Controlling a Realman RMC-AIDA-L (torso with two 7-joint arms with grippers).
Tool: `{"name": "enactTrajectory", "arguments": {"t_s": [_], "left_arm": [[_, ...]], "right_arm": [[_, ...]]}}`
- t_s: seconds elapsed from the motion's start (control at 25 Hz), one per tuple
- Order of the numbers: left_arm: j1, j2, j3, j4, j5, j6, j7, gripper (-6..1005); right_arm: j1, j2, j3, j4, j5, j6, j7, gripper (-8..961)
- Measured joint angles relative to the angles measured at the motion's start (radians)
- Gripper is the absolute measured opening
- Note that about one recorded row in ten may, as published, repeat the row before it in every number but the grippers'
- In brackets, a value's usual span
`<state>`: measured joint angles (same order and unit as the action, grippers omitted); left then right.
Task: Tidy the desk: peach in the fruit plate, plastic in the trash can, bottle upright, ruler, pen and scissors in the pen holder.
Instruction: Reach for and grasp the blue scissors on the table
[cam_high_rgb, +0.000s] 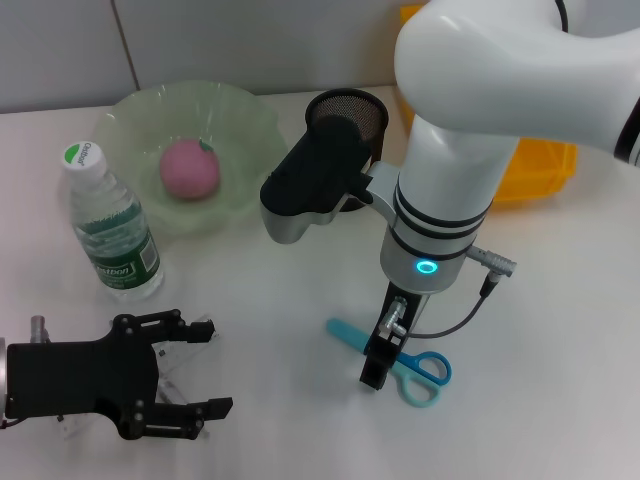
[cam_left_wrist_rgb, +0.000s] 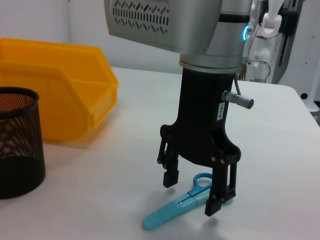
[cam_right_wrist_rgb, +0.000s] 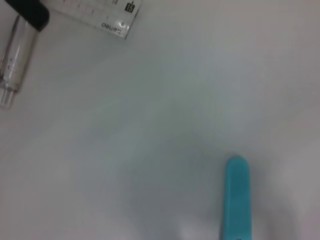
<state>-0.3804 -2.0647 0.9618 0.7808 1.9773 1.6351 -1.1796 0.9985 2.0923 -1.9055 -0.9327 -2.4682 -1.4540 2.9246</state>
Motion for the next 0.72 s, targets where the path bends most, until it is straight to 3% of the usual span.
{"name": "enactTrajectory", "arguments": {"t_s": [0.72], "left_arm": [[-0.003,0.0,0.0,0.0,0.0,0.0,0.0,842]], "right_arm": [[0.005,0.0,-0.001,0.015,0.0,0.003,0.011,769]]}}
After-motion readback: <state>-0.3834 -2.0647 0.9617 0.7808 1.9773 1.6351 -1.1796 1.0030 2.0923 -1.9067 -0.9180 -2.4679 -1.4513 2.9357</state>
